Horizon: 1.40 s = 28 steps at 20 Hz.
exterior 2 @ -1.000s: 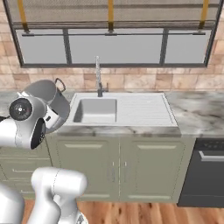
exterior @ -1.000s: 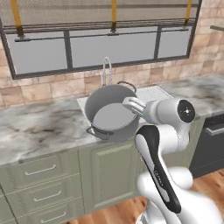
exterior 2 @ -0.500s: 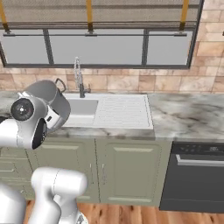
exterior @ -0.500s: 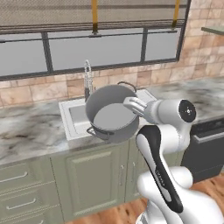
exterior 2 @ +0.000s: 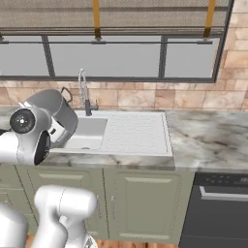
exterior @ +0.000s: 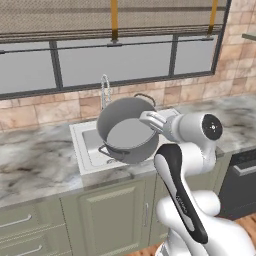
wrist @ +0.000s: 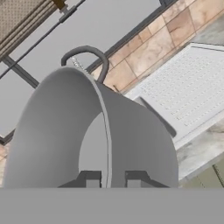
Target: Move the pot and pan from the stove into the sink.
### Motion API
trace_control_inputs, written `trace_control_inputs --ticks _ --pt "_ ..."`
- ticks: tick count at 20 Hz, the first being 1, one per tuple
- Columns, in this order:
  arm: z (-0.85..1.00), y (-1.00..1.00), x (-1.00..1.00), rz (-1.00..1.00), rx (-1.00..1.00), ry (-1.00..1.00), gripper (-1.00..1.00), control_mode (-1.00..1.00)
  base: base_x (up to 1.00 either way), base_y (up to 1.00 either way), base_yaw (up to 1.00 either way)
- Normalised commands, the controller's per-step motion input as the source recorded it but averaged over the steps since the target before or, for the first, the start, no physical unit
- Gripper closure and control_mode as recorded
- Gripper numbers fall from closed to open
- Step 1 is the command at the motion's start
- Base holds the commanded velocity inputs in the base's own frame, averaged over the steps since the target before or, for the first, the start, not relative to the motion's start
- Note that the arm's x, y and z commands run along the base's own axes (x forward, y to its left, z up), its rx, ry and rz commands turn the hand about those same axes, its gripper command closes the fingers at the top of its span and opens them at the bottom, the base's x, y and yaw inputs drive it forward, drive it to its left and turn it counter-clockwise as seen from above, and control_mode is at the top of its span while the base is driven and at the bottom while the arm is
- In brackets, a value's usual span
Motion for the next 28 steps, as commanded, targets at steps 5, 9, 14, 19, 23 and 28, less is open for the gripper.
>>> trace_control_inputs --ticks 5,9,14,19,23,28 --pt "0.0 -0.02 0.17 0.01 0.0 0.0 1.0 -1.0 0.0 0.0 0.0" --pt "-0.04 -0.11 0.6 0.03 0.02 0.08 1.0 -1.0 0.0 0.0 0.0" --pt "-0.18 -0.16 0.56 0.07 0.02 0.12 1.0 -1.0 0.0 0.0 0.0" --pt "-0.15 -0.05 0.48 0.06 0.0 0.17 1.0 -1.0 0.0 0.0 0.0" --pt "-0.17 -0.09 0.18 0.09 0.01 0.11 1.0 -1.0 0.0 0.0 0.0" --pt "-0.13 0.0 -0.01 0.01 0.0 0.03 1.0 -1.0 0.0 0.0 0.0"
